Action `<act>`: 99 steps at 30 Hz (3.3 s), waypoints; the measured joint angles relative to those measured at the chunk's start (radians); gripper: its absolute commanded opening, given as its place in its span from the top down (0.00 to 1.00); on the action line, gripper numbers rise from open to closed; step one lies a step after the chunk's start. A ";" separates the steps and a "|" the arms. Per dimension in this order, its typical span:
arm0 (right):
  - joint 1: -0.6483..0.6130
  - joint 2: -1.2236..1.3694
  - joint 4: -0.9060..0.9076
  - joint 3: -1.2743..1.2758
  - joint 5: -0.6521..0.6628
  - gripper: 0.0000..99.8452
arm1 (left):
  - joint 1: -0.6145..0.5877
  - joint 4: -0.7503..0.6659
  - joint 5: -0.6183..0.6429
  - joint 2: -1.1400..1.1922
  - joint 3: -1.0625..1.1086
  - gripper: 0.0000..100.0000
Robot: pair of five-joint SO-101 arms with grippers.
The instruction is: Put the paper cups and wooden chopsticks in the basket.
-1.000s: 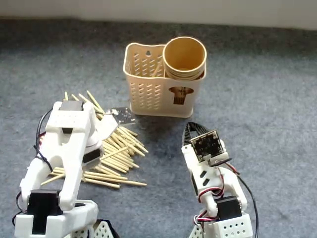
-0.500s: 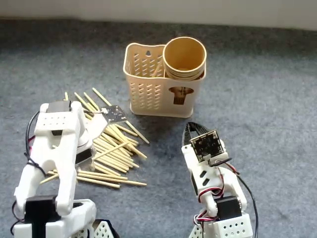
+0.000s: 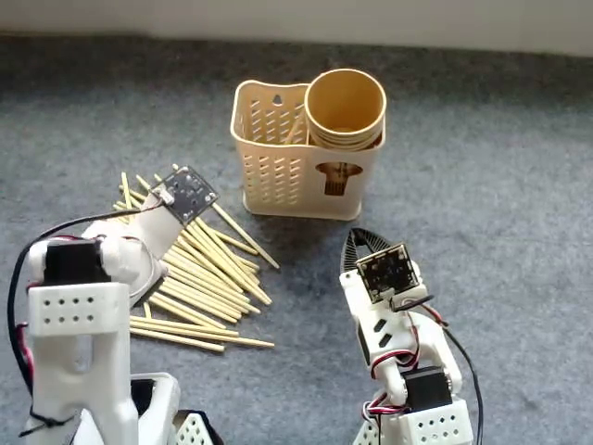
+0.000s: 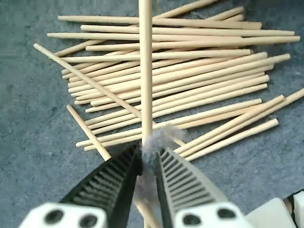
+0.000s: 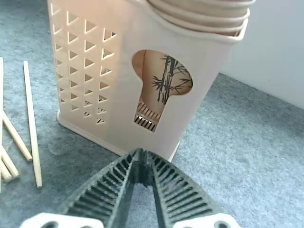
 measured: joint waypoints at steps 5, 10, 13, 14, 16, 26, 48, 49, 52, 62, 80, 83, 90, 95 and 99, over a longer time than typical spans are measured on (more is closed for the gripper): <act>0.000 0.000 0.000 0.000 0.000 0.99 | 0.000 -0.135 0.160 -0.087 0.000 0.99; 0.000 0.000 0.000 0.000 0.000 0.99 | 0.002 -0.322 0.379 -0.115 0.000 0.99; 0.000 0.000 0.000 0.000 0.000 0.99 | 0.002 -0.443 0.511 -0.115 0.000 0.99; 0.000 0.000 0.000 0.000 0.000 0.99 | 0.002 -0.486 0.559 -0.115 0.000 0.99; 0.000 0.000 0.000 0.000 0.000 0.99 | 0.002 -0.565 0.652 -0.115 0.000 0.99; 0.000 0.000 0.000 0.000 0.000 0.99 | 0.166 -0.868 0.878 -0.115 0.000 0.99; -0.015 0.000 0.000 0.000 0.000 0.99 | 0.379 -1.412 0.891 -0.115 0.103 0.99; -0.015 0.000 0.000 0.000 0.000 0.99 | 0.387 -1.427 0.891 -0.115 0.104 0.99; -0.015 0.000 0.000 0.000 0.000 0.99 | 0.407 -1.462 0.891 -0.084 0.106 0.99; -0.015 0.000 0.000 0.000 0.000 0.99 | 0.414 -1.565 0.891 0.115 0.106 0.99; -0.015 0.000 0.000 0.000 0.000 0.99 | 0.413 -1.464 0.891 0.157 0.189 0.86; -0.015 0.000 0.000 0.000 0.000 0.99 | 0.410 -1.415 0.891 0.157 0.181 0.86; -0.015 0.000 0.000 0.000 0.000 0.99 | 0.293 -1.254 0.891 0.026 0.164 0.86; -0.015 0.000 0.000 0.000 0.000 0.99 | 0.176 -1.030 0.890 -0.121 0.164 0.86; -0.015 0.000 0.000 0.000 0.000 0.99 | 0.051 -0.879 0.801 -0.160 0.164 0.86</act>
